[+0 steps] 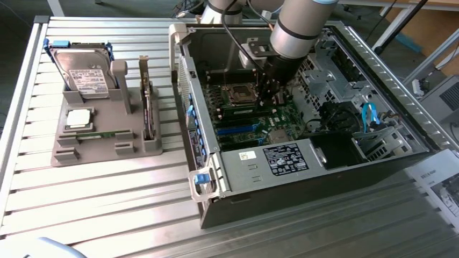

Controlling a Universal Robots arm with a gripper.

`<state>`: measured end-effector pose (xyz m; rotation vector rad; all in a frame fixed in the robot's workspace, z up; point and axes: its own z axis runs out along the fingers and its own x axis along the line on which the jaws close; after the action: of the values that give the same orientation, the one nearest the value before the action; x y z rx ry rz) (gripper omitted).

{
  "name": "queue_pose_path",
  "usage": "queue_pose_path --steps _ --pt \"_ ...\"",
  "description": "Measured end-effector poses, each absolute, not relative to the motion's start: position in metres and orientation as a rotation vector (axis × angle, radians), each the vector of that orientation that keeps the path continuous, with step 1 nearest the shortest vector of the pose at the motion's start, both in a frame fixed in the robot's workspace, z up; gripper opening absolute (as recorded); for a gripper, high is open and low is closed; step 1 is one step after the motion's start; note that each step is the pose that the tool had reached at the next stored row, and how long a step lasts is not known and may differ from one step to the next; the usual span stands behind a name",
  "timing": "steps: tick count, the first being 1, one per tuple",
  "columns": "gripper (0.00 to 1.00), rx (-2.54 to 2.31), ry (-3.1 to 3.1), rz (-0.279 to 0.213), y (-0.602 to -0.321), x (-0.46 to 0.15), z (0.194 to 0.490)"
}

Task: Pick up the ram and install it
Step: 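Insert the ram into the slot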

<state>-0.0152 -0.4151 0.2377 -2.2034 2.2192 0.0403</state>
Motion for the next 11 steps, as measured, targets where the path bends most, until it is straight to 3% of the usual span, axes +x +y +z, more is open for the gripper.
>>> queue_pose_path --steps 11 --pt "0.12 -2.204 2.219 0.04 -0.4149 -0.0152 0.2398"
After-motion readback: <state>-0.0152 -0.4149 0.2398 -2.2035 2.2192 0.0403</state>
